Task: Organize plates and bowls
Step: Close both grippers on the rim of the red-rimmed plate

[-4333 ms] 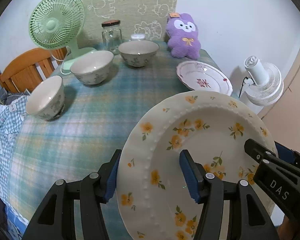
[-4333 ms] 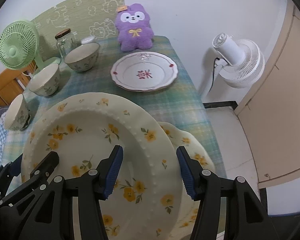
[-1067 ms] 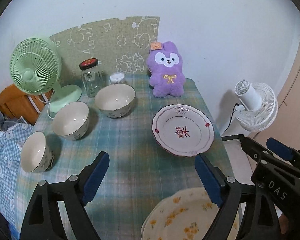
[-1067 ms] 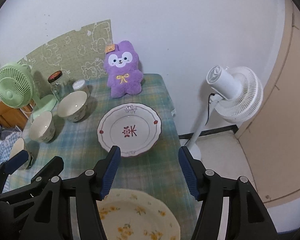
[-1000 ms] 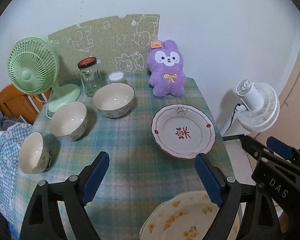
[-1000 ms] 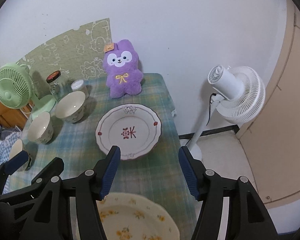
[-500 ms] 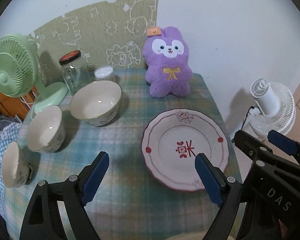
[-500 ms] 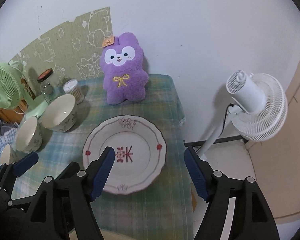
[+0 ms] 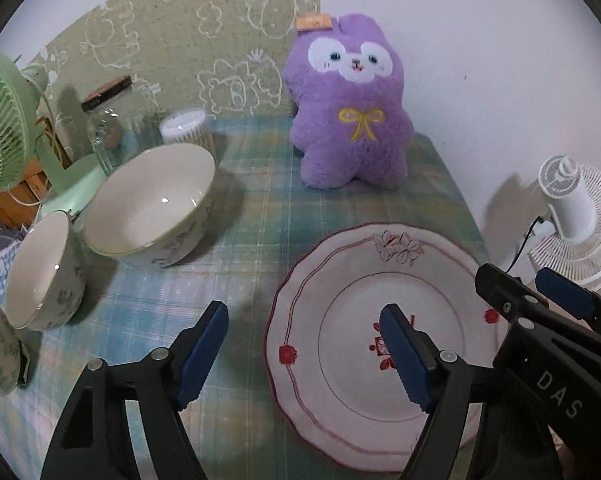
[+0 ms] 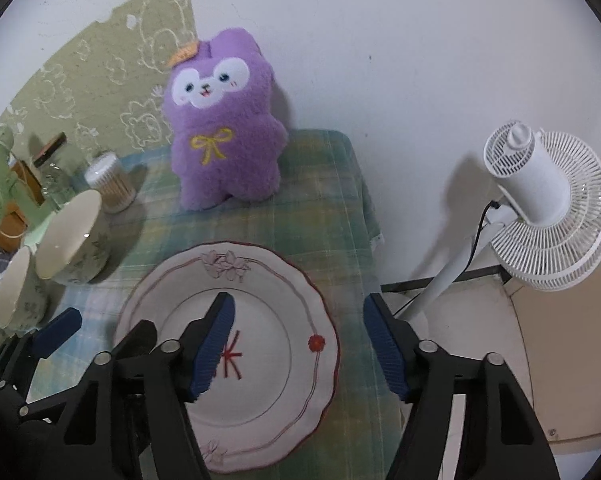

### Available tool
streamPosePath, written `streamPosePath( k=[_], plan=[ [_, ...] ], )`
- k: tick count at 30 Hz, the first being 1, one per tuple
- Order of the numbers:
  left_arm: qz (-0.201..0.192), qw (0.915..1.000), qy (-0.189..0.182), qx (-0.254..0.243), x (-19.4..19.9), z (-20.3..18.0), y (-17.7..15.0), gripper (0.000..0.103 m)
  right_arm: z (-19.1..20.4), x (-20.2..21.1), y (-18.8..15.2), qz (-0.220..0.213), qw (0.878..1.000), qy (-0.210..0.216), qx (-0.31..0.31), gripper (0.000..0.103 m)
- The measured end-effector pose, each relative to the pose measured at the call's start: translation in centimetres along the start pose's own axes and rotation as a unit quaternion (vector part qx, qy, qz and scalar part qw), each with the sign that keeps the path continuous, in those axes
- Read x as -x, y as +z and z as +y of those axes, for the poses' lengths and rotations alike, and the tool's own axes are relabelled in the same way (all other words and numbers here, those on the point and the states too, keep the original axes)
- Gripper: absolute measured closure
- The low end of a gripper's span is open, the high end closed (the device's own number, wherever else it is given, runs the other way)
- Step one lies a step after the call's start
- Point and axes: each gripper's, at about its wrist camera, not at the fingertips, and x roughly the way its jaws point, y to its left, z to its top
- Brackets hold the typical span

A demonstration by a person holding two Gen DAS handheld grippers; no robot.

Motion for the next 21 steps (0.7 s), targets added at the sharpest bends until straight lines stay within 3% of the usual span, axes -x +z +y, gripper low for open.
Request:
streamPosePath(
  k=[4,8,13,21],
  plan=[
    [0.015,0.9999,0.001,-0.004,-1.3,-0.2,-0.2,0.032,-0.4,-1.7,-0.3,0.018,1.0,0.002,-0.007,0.042],
    [0.035,0.9993,0.009,-0.008,-2.5,-0.4,-0.3,0.046,-0.6,-3.1,-0.6,0.038,0.999,0.0,-0.014,0.049],
    [0.043,0.999,0.011,-0.007,-2.8,-0.4,-0.2,0.051,-0.7,-4.0,-0.8,0.052,0.999,0.001,-0.012,0.063],
    [0.05,0.9986,0.015,-0.008,-3.1,-0.4,0.0,0.054,-0.3,-3.8,-0.7,0.053,0.998,-0.012,-0.009,0.064]
  ],
)
